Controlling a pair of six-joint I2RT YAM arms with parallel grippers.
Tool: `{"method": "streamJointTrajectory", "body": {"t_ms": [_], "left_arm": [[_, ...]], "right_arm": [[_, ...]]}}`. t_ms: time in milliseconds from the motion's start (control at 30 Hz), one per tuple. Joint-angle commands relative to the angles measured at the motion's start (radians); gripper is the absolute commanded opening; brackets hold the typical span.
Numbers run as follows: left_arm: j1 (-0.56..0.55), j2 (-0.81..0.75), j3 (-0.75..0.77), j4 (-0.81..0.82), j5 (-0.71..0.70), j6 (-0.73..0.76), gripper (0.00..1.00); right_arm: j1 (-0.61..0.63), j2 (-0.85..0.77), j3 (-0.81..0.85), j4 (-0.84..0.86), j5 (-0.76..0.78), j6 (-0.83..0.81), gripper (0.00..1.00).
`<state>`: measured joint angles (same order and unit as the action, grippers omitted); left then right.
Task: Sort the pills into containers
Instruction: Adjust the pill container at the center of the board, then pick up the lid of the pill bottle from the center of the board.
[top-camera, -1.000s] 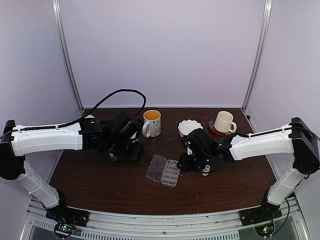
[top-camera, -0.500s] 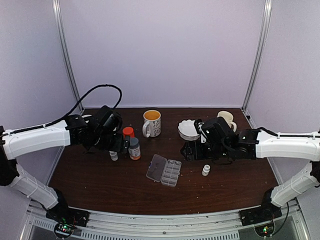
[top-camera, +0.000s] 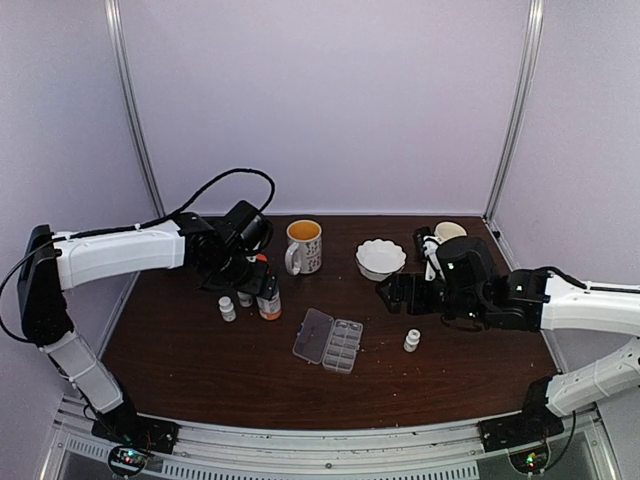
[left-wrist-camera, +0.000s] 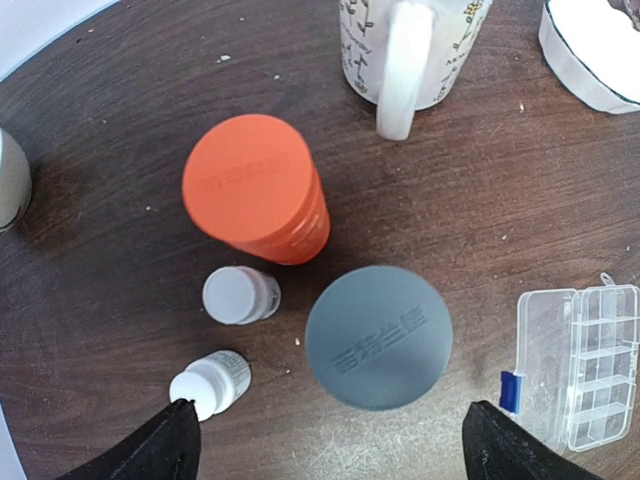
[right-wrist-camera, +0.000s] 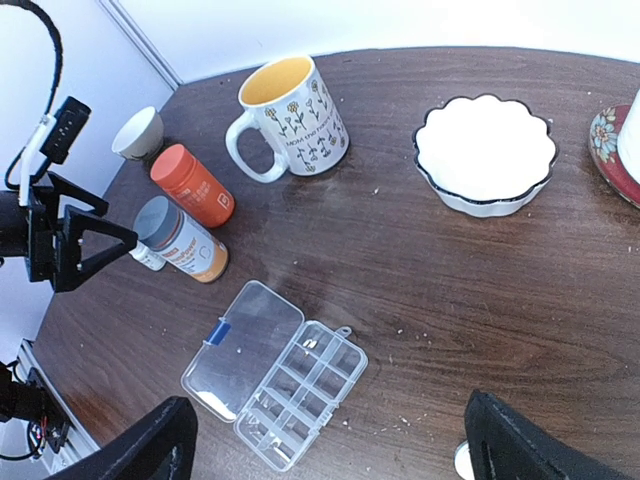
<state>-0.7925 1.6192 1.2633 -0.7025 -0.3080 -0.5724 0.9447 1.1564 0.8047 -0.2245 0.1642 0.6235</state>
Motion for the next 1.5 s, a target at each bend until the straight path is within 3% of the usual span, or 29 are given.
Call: {"method": "streamJointTrajectory", "body": {"t_ms": [0,367,567,1167,1267,1467], "left_arm": [[0.009,0.044,0.073,-0.011,0.025,0.046,0.94],[0.011,0.131,0.145,-0.023,0.04,0.054,0.89],[0.01,0.156,0.154,-0.029,0.047,0.044,0.81],[0.018,0.181,0.138,-0.001,0.037,0.034,0.78],[0.02,0.183,0.136,0.001,0.037,0.034,0.72],[0.019,0.167,0.14,0.002,0.05,0.039,0.47]], "right_arm": [[0.003,-0.033,-0.035,0.078,0.055,-0.01,0.96],[0.003,-0.01,-0.029,0.086,0.055,-0.042,0.95],[0.003,-0.006,-0.024,0.09,0.048,-0.048,0.95],[0.003,0.026,0.008,0.074,0.034,-0.058,0.93],[0.003,0.028,0.013,0.071,0.033,-0.057,0.93],[0.004,0.042,0.029,0.064,0.029,-0.064,0.93]]}}
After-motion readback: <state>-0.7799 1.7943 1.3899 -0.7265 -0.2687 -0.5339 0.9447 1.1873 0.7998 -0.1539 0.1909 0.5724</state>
